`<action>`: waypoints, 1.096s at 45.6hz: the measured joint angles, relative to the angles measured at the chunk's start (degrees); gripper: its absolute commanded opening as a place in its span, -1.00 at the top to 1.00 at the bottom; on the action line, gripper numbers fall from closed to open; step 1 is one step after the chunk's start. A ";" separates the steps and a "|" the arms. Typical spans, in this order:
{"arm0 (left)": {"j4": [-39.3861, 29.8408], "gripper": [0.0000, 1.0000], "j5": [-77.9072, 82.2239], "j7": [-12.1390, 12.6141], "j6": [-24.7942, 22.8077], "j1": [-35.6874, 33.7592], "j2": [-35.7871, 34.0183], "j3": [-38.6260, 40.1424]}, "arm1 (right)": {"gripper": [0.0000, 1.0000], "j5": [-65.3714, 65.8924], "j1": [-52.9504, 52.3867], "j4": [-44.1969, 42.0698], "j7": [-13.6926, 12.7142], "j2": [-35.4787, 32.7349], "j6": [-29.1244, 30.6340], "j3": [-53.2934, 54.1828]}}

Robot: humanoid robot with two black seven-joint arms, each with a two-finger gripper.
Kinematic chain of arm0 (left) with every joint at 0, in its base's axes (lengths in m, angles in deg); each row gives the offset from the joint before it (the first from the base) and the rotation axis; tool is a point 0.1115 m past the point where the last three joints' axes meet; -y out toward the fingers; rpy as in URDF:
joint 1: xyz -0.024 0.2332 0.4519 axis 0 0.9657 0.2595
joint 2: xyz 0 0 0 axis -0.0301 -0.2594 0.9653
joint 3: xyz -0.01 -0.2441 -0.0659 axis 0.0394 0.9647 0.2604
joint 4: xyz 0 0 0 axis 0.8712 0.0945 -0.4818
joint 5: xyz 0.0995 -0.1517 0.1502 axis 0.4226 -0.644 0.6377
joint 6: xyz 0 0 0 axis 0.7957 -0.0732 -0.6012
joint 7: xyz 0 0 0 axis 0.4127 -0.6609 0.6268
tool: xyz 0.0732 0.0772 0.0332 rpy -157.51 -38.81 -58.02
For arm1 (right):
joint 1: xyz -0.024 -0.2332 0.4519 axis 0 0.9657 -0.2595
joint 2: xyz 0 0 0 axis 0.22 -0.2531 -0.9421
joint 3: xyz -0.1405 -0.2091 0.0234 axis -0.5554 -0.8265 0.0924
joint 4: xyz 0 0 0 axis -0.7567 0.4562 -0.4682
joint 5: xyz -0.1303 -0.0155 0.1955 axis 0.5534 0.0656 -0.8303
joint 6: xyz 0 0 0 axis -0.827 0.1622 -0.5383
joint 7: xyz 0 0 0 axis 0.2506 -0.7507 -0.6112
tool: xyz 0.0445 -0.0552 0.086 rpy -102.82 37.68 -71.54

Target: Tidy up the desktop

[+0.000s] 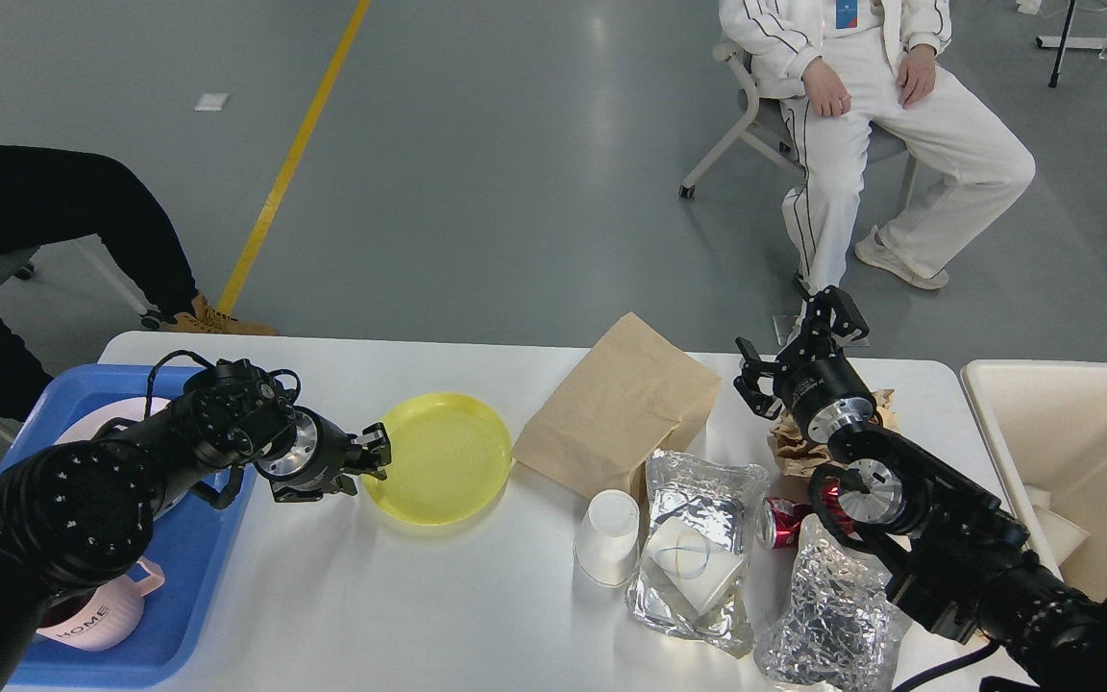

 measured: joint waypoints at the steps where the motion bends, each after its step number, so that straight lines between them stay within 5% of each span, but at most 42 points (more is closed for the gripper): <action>1: 0.00 0.42 0.00 0.00 -0.13 0.00 0.00 0.00 | -1.00 0.00 0.00 0.00 0.00 0.00 0.00 0.00; 50: -0.23 0.57 0.15 0.70 -0.75 0.51 0.17 -0.17 | -1.00 0.07 0.00 0.00 0.00 0.00 0.00 0.00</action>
